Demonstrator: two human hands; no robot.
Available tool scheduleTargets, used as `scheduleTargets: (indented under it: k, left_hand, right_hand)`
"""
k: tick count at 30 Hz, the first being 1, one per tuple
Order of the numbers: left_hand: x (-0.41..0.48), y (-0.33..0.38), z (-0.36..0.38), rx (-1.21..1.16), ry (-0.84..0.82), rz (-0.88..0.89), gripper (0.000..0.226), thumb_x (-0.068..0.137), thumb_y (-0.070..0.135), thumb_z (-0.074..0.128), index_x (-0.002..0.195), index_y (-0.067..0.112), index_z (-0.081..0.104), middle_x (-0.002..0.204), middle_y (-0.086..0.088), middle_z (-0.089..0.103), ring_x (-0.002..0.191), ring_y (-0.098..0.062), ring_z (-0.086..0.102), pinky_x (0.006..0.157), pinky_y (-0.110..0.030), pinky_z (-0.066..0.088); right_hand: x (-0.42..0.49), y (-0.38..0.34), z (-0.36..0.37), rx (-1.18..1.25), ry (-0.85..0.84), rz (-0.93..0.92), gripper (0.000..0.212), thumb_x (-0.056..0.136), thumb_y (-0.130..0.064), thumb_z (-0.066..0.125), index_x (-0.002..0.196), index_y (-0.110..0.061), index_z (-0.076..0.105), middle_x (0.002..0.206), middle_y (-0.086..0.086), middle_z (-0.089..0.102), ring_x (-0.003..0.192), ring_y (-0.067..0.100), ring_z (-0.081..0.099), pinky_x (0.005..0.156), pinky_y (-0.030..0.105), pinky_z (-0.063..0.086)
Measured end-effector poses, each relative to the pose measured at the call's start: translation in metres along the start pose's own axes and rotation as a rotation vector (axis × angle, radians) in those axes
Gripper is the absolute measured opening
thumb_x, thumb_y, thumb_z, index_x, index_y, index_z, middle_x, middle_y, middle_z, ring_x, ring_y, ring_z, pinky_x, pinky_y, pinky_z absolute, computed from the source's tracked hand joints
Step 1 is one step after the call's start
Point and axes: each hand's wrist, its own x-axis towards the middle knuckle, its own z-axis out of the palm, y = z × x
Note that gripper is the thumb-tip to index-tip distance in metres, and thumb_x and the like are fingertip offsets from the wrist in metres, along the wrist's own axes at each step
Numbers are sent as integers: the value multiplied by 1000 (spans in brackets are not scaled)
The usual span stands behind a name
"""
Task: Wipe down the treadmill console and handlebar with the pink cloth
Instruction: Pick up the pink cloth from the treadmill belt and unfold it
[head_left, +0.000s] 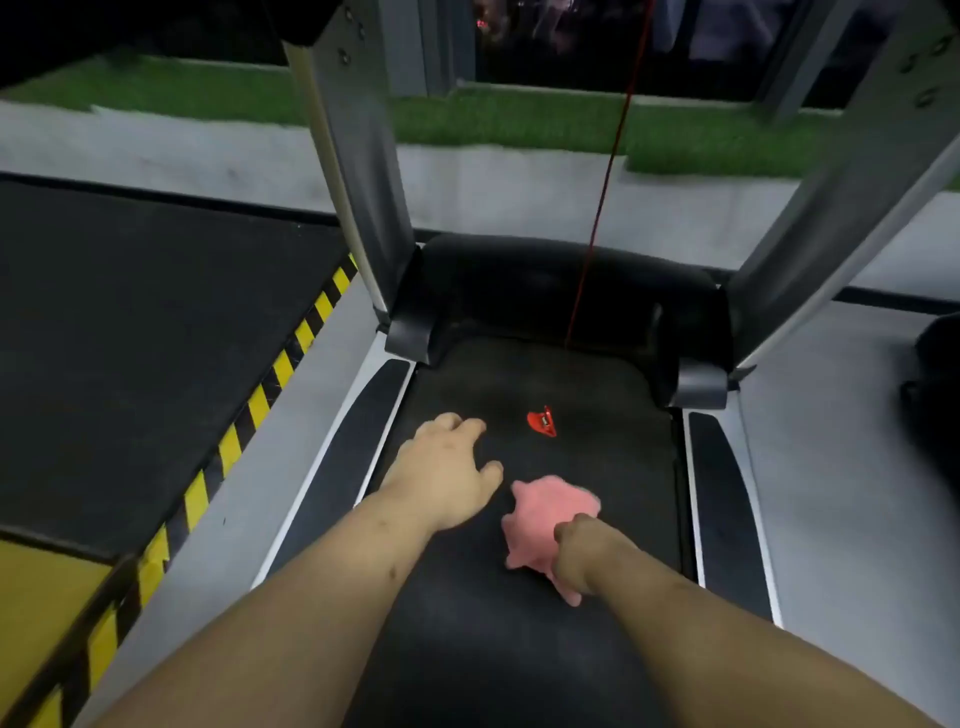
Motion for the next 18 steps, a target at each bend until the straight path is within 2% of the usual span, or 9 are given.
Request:
scheduleTargets:
  k: [2,4,7,10,13,14,16,18]
  left_hand:
    - [6,-2,9,10,-6,1,64,97,53,51,154,27,37,157,-1,35,143,-26,35,114,-44,38]
    - [10,-4,16,34,-30,2,63,98,51,51,154,26,37,156,-2,36,142,-26,36,115,-43,37]
    - [13,-5,25,50,-18,8,62,98,51,51,154,26,38,156,-3,37,141,-26,36,114,-43,37]
    - [16,-6,27,54,6,19,60,99,51,51,153,27,39,154,-1,38,140,-25,36,113,-41,37]
    - [19,-7,28,46,25,41,60,99,51,51,152,28,39,153,-1,39,140,-24,36,113,-40,36]
    - [20,-7,29,45,32,44,60,99,52,51,152,28,39,153,0,39,141,-23,36,114,-40,36]
    - [22,-7,29,46,42,43,60,99,52,52,152,27,39,153,-1,39,141,-23,36,114,-41,36]
    - [22,-6,29,46,43,46,60,98,52,52,152,27,40,152,-1,40,140,-24,36,113,-41,36]
  right_hand:
    - [-7,-1,0,55,1,-2,72,25,-63,69,83,-28,47,79,-6,58,71,25,60,65,50,53]
    - [-40,-5,-22,22,29,-36,68,34,-53,76,92,-27,52,86,-2,57,75,26,62,67,45,56]
    - [-62,-3,-26,-14,-58,-66,57,69,-38,83,118,-25,57,114,2,58,107,28,62,88,45,56]
    - [-64,-2,-19,95,-56,-62,55,80,-40,77,130,-28,55,131,4,54,123,33,56,99,49,50]
    - [-65,-7,-23,53,-16,-25,71,64,-45,83,127,-28,55,113,-1,59,101,29,64,83,47,56]
    - [-66,-7,-26,55,-58,3,75,69,-41,84,136,-25,52,119,0,58,106,29,63,86,47,56]
    - [-78,-7,-35,1,-205,21,70,91,-24,72,150,-13,35,143,8,46,130,29,52,106,43,48]
    - [-97,-10,-54,-71,-234,24,65,97,-20,66,151,-9,32,149,11,42,137,28,48,112,39,43]
